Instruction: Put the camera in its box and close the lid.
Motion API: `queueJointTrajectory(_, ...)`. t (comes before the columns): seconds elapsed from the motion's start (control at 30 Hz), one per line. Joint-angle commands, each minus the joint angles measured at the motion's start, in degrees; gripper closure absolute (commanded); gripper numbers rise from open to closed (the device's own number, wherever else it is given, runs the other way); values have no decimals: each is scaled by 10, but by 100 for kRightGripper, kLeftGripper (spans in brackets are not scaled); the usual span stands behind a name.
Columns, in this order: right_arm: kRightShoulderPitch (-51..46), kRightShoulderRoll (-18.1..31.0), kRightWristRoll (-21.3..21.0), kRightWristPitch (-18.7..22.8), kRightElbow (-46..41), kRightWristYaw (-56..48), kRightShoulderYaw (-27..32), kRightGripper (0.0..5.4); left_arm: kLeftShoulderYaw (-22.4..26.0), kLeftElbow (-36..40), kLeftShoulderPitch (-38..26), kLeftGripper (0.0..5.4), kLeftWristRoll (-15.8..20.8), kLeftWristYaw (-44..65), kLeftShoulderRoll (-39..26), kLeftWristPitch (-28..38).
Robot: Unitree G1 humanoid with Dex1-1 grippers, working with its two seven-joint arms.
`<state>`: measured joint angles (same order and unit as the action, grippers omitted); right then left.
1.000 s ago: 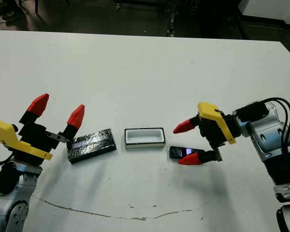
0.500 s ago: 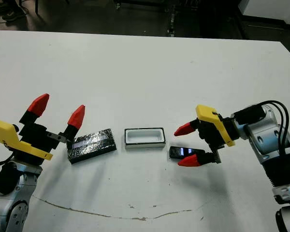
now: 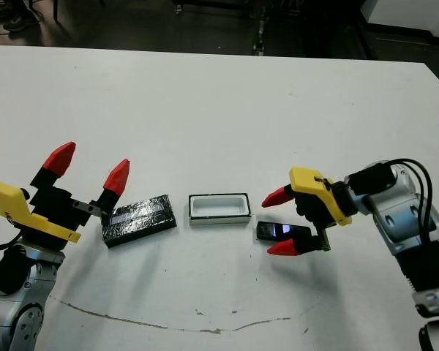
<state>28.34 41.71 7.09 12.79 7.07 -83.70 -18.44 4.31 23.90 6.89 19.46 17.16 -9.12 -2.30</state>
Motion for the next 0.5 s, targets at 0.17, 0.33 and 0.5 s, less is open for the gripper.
queueJointTrajectory(0.17,-11,15,-13,6,-9,12,-4,0,1,0,9,2,6,6,-5,-3)
queueJointTrajectory(0.33,-12,11,-14,-2,2,11,-6,0,2,-1,11,2,4,6,-6,-2)
queueJointTrajectory(0.5,-16,10,-12,-4,7,12,-6,0,1,-3,11,2,-2,7,-6,4)
